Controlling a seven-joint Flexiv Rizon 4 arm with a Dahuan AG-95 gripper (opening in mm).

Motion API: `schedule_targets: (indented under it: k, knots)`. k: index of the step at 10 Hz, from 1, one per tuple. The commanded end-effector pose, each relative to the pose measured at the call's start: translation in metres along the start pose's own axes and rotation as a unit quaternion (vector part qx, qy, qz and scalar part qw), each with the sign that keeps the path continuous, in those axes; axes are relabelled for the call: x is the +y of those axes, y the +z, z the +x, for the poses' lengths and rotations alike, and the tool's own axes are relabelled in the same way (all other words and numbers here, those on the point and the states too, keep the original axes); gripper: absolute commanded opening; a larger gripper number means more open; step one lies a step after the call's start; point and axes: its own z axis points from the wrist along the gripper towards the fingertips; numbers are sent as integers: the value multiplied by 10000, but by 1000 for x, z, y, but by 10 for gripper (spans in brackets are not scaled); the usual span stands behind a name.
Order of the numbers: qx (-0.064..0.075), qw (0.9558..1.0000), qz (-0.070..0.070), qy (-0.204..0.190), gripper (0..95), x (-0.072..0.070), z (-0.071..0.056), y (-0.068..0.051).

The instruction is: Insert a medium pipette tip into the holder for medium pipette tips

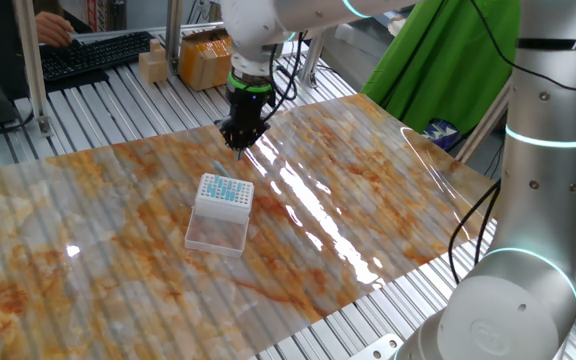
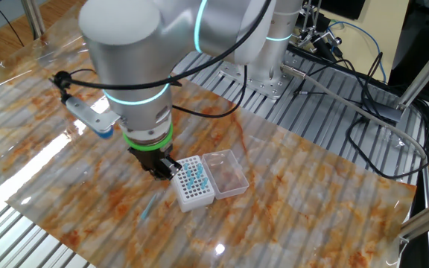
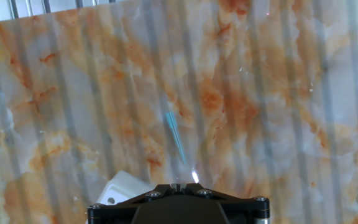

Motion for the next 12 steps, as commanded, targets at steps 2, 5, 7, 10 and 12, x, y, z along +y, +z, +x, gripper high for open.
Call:
schedule_targets:
  k: [2,5,7,10,12]
  knots:
    - [-60,9995,257,143,0,0,-1,1]
    - [129,9992,389,-7,190,0,-1,1]
    - [203,9988,447,-19,190,7,-7,10]
    - [256,9987,432,-42,190,15,-18,24]
    - [340,9985,418,-111,190,11,-23,31]
